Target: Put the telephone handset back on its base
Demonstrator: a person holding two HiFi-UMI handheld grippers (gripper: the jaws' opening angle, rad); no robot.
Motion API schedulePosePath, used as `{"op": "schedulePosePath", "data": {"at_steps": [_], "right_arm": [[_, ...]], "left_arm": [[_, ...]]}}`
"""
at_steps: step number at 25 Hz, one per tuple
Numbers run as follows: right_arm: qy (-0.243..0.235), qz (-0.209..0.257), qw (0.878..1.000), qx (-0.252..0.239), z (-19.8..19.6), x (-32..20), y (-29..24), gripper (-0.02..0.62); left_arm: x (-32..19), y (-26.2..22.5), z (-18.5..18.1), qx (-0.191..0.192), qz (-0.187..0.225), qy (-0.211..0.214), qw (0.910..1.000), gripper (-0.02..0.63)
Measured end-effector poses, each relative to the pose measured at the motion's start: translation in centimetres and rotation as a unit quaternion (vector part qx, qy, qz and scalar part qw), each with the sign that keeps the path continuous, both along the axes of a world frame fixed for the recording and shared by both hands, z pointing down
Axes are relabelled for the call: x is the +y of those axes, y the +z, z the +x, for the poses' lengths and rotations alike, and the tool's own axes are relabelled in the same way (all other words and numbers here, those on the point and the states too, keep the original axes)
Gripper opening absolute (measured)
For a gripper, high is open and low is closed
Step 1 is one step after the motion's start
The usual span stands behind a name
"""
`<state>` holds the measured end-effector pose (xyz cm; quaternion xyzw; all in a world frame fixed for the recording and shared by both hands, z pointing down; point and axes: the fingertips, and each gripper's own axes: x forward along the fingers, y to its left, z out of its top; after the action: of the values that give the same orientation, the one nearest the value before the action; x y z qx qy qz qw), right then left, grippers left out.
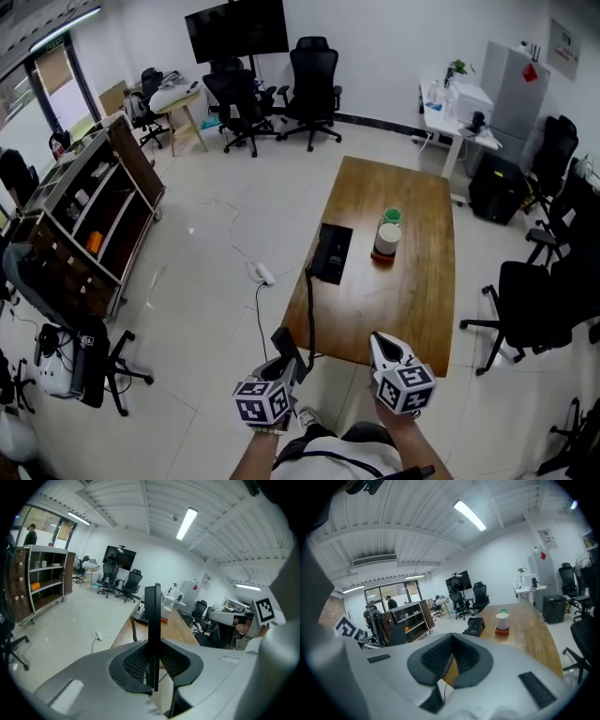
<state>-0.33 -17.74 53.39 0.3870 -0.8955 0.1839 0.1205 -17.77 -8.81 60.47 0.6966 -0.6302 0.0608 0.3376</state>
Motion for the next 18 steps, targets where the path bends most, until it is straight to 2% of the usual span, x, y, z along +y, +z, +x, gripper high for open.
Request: {"op": "schedulePosePath", "data": {"at_steps": [4,11,18], "right_arm": [[0.01,0.004,1.0,0.001,-1.4,0.0,0.1,0.002],[0.028,0.0,1.0,0.009,-1.2,-0.7,0.9,0.002],[0.031,0.001,0.999,0.009,-2.7,-4.3,0.9,0.002]], "left_arm": [[-1.0,0.4,-1.1,0.008,0.001,0.023,0.9997,0.071],[-3.1,1.2,-1.5,0.026,-0.006,0.057,0.998,0.071],[-6.6,2.2,-2.3,0.055,-0.02,0.09,0.9942,0.071]]}}
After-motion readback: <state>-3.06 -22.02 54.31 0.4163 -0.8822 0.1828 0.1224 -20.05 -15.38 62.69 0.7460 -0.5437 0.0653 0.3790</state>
